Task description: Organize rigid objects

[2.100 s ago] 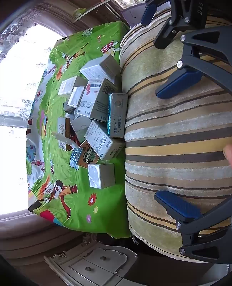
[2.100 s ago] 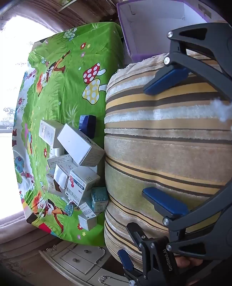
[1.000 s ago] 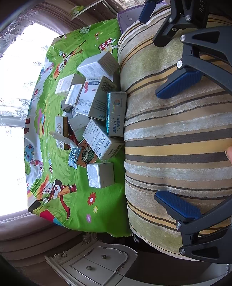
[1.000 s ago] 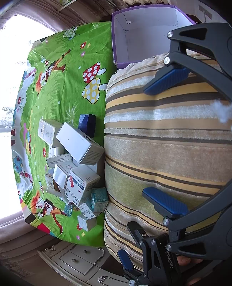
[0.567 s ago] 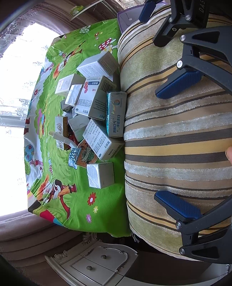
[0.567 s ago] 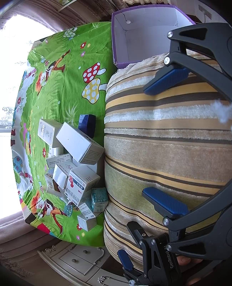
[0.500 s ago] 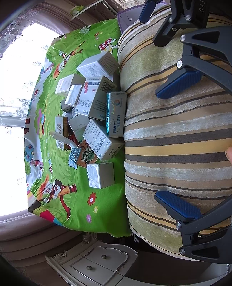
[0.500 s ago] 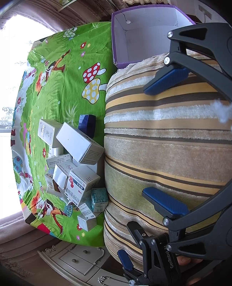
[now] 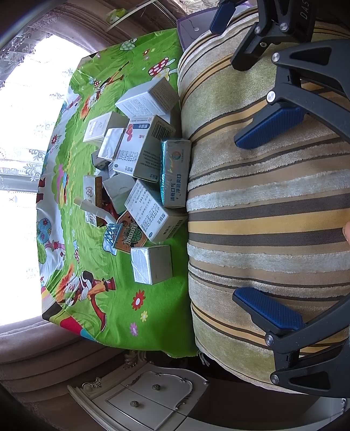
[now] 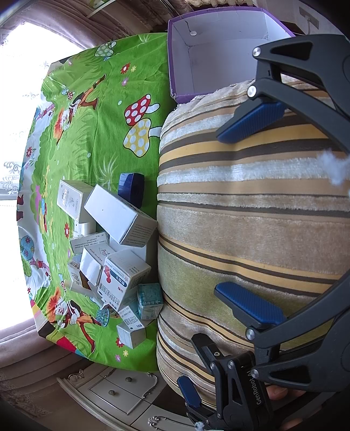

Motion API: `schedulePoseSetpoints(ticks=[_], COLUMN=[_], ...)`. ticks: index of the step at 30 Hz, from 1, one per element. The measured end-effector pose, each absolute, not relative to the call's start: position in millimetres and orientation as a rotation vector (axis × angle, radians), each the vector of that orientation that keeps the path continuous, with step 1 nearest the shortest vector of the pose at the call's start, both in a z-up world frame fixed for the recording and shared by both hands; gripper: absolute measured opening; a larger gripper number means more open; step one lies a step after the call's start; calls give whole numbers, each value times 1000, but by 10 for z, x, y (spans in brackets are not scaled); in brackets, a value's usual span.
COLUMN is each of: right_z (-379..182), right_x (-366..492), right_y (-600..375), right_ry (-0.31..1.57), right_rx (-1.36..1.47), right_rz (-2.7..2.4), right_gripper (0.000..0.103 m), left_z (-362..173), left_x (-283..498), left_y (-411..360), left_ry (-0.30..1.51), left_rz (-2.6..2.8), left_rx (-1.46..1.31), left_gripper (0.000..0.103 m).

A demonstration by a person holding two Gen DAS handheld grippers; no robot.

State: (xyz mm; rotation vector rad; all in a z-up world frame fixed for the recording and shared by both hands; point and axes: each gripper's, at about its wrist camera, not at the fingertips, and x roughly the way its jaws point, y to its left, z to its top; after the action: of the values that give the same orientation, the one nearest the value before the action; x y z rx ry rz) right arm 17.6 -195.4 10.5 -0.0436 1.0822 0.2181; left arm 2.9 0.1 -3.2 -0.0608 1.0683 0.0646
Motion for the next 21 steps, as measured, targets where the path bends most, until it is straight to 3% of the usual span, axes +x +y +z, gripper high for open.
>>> schedulePoseSetpoints(ticks=[21], right_z=[92], right_x=[135], right_y=[-1950], right_ry=[1047], right_rx=[-37], right_rz=[221], right_gripper=[103], left_z=[-19], left_x=[6], left_y=[19], left_ry=[1068], left_rz=[60], left_rx=[-82], left_gripper=[103])
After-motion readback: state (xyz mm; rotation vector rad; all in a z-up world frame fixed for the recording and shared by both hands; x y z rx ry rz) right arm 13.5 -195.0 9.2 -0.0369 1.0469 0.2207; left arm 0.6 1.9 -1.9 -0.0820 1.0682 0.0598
